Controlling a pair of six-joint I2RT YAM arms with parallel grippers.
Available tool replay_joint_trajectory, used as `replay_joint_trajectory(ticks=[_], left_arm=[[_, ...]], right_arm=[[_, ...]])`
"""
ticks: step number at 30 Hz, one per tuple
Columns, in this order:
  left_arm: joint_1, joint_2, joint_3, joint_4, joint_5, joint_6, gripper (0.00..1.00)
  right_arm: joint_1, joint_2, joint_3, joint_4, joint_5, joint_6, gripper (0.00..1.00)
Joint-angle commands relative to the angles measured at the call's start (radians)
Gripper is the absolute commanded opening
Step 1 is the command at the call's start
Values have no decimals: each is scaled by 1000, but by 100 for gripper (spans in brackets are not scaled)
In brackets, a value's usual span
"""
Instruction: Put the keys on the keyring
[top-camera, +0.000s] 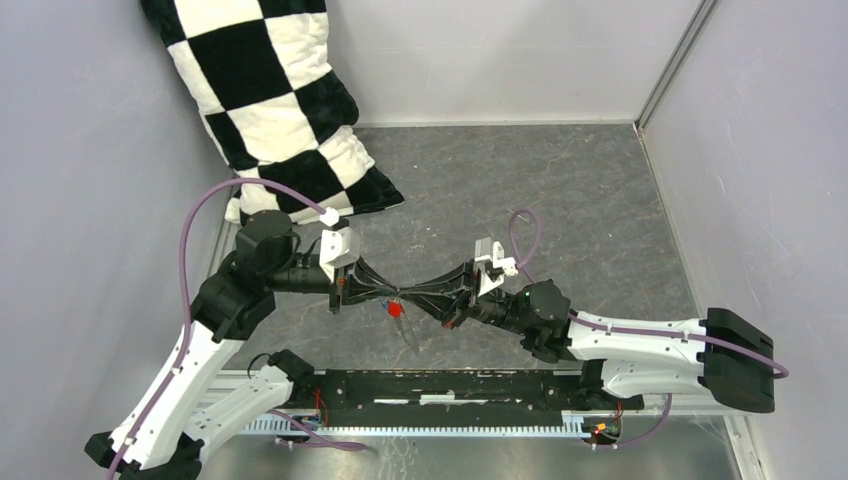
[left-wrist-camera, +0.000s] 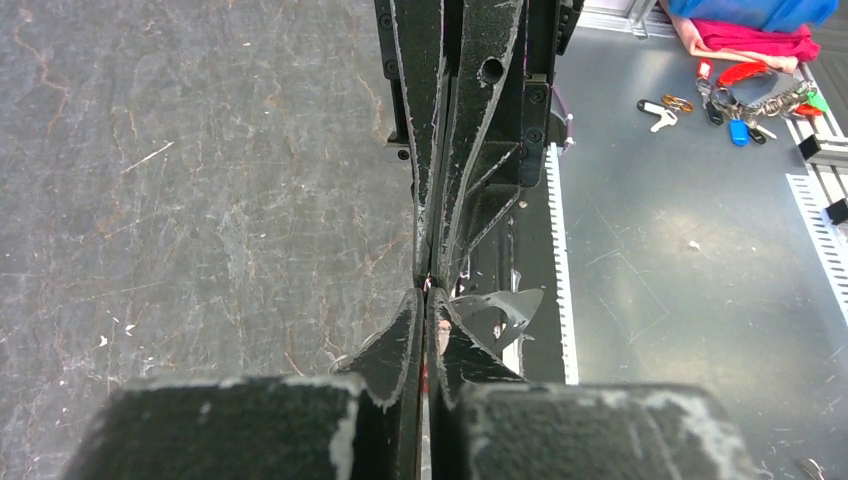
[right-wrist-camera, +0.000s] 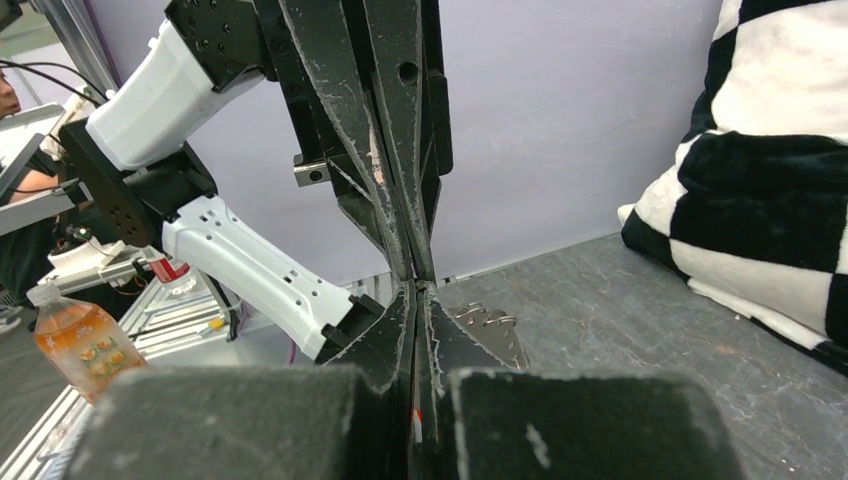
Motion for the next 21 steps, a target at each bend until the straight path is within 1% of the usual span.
replay_joint_trajectory(ticks=[1,3,5,8,11,13,15,19,20,21], left_arm=[[-3,16,37,-36,50,46,2],[-3,24,43,-31,53,46,2],[-2,32,54,-30,39,50,2],[-2,43,73,-51,10,111,2],[-2,43,74,-69,-22,192,2],[-4,42,66,-70,-49,239,2],[-3,48,62,-68,-78,269,2],[-3,70,70,-65,-129,304,2],[-4,75,72,-56,-141,303,2],[-4,81,74,-46,-153,298,2]], right_arm=[[7,-28,73,34,8,-48,2],[8,-27,83,10,-8,-47,8],[7,-33,92,-29,-17,-48,19],[6,-76,114,-175,5,-78,37],[8,-138,119,-316,71,-120,51],[7,-186,121,-402,131,-142,68],[6,-224,121,-473,164,-169,78],[7,-253,118,-580,195,-180,85],[7,-244,118,-606,195,-182,89],[8,-232,119,-625,200,-179,96]])
